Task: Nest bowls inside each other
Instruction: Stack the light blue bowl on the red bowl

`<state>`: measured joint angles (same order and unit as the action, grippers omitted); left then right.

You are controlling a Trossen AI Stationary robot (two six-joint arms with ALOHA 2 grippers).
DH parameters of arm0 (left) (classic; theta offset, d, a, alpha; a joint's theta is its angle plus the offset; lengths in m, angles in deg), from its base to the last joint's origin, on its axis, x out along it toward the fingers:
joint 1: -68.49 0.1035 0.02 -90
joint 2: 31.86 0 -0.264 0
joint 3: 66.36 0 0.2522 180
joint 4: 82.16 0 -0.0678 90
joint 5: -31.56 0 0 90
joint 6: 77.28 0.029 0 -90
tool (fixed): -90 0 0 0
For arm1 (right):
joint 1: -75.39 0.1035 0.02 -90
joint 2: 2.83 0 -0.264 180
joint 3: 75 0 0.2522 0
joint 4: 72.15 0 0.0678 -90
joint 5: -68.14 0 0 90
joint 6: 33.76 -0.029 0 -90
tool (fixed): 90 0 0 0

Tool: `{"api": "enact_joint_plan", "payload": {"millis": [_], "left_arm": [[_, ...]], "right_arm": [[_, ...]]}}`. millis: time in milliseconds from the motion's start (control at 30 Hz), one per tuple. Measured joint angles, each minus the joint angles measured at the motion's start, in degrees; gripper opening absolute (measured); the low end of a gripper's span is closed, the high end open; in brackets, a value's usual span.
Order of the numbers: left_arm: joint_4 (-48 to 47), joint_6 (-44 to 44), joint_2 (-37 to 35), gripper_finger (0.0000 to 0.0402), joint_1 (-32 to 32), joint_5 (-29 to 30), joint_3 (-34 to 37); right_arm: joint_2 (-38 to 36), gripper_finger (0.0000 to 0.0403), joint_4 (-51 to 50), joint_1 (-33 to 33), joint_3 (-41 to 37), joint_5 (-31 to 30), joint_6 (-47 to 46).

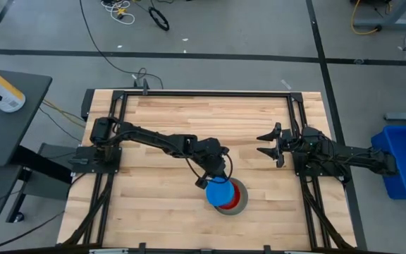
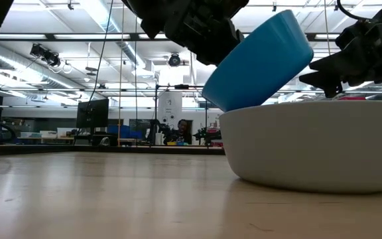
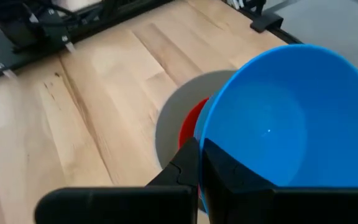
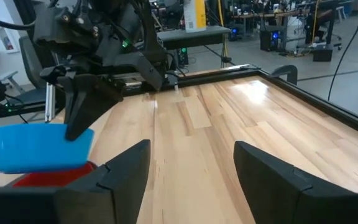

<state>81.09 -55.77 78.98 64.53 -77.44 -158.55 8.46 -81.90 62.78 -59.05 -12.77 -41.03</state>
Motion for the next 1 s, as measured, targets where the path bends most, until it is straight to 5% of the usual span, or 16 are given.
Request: {"api": "enact_joint_plan", "payload": {"millis": [700, 1000], "left_arm": [[0.2, 0.5, 0.0, 0.0005, -0.8, 3.5, 0.0], [0.7, 1.9, 0.0, 0.0005, -1.9, 6.8, 0.0]], "right_arm": [[0.0, 0.0238, 0.9, 0.0, 0.0, -0.2, 3.9], [0.0, 0.0258, 1.5, -0.1, 0.0, -4.8, 3.9]]}}
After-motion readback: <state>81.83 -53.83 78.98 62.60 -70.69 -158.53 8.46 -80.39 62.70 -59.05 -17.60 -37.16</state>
